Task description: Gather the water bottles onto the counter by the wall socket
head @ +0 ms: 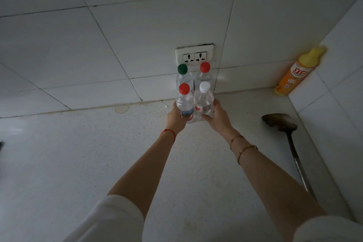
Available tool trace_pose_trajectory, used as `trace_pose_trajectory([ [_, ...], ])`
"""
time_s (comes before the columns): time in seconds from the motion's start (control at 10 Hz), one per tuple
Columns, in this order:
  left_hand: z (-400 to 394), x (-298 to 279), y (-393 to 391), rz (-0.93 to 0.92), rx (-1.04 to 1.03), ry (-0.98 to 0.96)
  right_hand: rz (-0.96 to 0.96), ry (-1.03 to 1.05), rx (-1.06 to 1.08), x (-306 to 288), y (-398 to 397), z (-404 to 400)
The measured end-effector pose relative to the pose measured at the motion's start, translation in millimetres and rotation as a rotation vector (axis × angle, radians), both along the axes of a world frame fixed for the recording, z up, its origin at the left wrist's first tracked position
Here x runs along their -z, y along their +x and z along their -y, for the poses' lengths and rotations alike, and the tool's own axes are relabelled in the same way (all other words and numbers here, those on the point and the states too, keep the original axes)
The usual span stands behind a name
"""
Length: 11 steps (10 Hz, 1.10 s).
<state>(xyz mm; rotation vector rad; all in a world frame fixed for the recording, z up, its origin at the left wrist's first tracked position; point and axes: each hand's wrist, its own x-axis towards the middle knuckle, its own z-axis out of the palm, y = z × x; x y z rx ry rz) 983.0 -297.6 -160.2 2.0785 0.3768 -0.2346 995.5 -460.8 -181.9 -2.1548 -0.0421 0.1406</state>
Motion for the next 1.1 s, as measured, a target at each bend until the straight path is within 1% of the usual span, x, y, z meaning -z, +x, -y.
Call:
trace_pose_trajectory([
  [0.2, 4.1, 11.8, 6.8, 0.051, -0.049, -0.054, -0.037, 0.026, -0.022, 5.0, 10.5, -4.5],
  [0.6, 1.6, 19.1, 10.4, 0.016, 0.009, -0.046, -0.061, -0.019, -0.018, 4.8, 14.8, -1.4],
  [0.7, 1.6, 13.5, 7.3, 0.011, 0.019, -0.056, -0.089, -0.025, -0.029, -0.6, 11.9, -1.8],
  [0.8, 1.0, 7.7, 2.8, 0.011, 0.036, -0.053, -0.063, -0.049, -0.019, -5.4, 6.9, -3.2],
  [0.9, 1.8, -1.2, -2.7, -0.017, 0.039, 0.016, -0.047, -0.093, 0.008, -13.9, -0.4, -2.1],
  [1.1, -7.2, -14.8, -29.5, 0.014, 0.152, 0.313, -0.074, -0.354, -0.029, -28.2, -22.7, 6.7],
])
